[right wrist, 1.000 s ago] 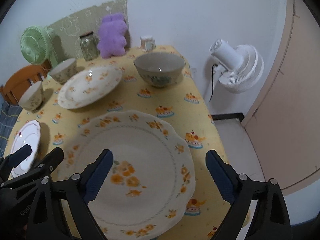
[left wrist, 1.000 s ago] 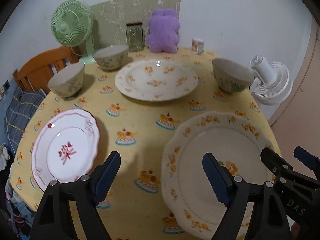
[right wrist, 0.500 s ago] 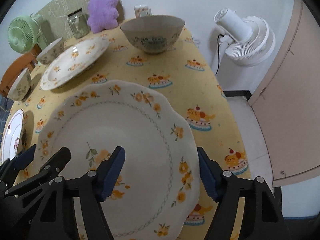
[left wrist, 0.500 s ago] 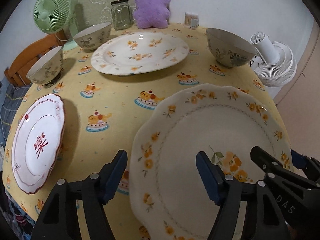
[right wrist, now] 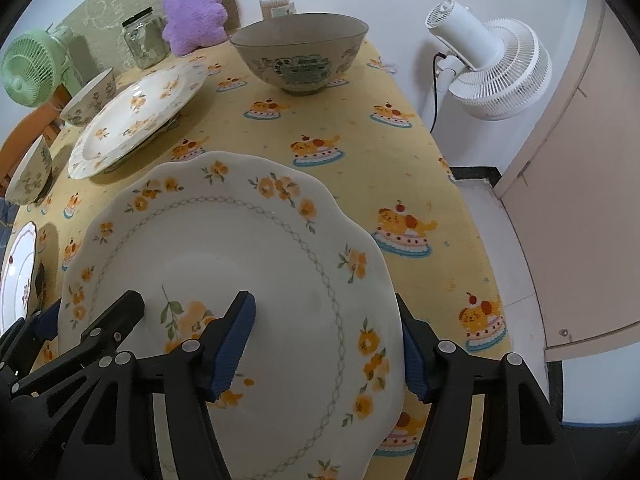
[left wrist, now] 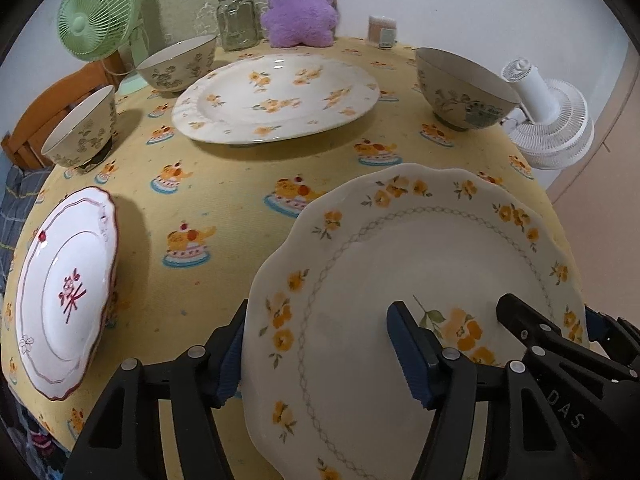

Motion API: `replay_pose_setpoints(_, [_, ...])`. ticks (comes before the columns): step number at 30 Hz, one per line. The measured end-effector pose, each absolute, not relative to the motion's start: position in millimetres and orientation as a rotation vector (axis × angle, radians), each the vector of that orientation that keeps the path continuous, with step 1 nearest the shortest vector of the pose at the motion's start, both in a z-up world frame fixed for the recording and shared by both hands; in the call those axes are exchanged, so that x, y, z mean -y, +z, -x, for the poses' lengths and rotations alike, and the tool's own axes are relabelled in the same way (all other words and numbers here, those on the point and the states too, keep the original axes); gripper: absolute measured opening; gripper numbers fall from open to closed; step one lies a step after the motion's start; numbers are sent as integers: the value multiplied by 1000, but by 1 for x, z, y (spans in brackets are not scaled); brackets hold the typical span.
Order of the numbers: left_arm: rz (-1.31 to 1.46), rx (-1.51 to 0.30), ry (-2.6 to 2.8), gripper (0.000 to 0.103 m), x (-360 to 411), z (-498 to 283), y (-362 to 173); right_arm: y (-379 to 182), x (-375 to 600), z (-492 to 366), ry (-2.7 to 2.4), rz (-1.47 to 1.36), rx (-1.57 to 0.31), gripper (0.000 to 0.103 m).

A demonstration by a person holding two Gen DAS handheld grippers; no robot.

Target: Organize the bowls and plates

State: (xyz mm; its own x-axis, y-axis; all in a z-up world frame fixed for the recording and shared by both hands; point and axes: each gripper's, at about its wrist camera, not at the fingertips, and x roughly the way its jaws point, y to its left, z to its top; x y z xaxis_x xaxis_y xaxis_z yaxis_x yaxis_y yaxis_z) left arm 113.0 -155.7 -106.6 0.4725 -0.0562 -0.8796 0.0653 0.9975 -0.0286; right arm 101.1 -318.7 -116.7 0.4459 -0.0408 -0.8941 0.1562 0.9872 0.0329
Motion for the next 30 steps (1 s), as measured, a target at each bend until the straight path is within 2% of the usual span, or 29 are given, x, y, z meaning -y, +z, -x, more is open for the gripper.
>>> replay_pose_setpoints(13, [3,-1070,-26,67,113,-118,-102,-112,272,-116,-64,-69,-1089,69])
replay_pose_setpoints(26, [-9,-1084,-37,67,103,-127,-109,-117,257,-135,-75,-48,-1091,69])
replay_pose_setpoints(30, [-18,-1093,-50,71,104,-128,-109,-118,259,-135,-80,-69,-1097,69])
